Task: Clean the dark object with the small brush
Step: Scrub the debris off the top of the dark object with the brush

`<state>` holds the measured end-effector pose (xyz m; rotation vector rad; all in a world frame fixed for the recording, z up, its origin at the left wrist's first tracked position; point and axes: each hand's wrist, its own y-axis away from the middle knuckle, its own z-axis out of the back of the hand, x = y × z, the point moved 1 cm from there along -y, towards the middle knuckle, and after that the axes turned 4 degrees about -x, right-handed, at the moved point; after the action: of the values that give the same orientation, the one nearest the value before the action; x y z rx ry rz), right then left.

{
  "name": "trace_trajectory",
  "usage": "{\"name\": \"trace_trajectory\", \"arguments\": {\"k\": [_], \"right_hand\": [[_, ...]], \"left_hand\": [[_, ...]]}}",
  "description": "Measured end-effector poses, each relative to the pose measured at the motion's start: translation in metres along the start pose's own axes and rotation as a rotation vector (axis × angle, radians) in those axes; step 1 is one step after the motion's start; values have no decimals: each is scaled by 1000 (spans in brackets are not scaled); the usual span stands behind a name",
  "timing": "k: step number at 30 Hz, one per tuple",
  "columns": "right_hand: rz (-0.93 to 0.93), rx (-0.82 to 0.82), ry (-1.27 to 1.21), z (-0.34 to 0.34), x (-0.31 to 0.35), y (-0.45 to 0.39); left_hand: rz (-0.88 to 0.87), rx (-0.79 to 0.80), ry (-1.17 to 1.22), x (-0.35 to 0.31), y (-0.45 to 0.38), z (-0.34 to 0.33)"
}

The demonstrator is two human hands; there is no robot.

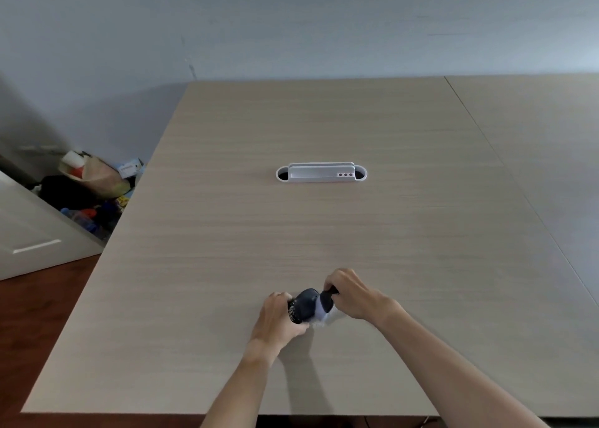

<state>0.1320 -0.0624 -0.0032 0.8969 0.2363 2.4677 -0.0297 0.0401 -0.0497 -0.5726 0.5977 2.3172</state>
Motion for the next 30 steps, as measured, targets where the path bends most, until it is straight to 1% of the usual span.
{"name": "trace_trajectory", "arguments": {"k": [3, 5, 9, 10, 12, 16, 17, 21, 22, 24, 27, 30], "right_hand": [[-23, -145, -111, 8, 10, -5], [-76, -176, -136, 5, 12, -5], [-210, -46, 29, -1, 0, -2], [-229, -32, 39, 2, -2, -2], [-245, -43, 16, 8, -4, -3], [-245, -158, -50, 8, 4, -10], [-239, -157, -54, 6, 5, -10], [-244, -9, -19, 3, -2, 5], [-251, 2, -25, 6, -6, 9], [-262, -41, -60, 15, -13, 15], [-236, -173, -81, 27, -17, 25], [-239, -252, -117, 31, -19, 35]], "left_hand": [[-30, -25, 28, -1, 3, 2], [-26, -28, 33, -3, 4, 4], [22, 6, 21, -4, 3, 4], [44, 18, 18, -2, 3, 3], [56, 29, 14, 1, 1, 0], [33, 18, 9, 1, 2, 1], [31, 12, 6, 0, 1, 1], [8, 17, -20, -3, 0, 4], [7, 25, -23, -4, 0, 5], [5, 48, -28, -5, 0, 7], [-57, 69, -83, -5, -2, 10], [-124, 116, -167, -9, -5, 15]]}}
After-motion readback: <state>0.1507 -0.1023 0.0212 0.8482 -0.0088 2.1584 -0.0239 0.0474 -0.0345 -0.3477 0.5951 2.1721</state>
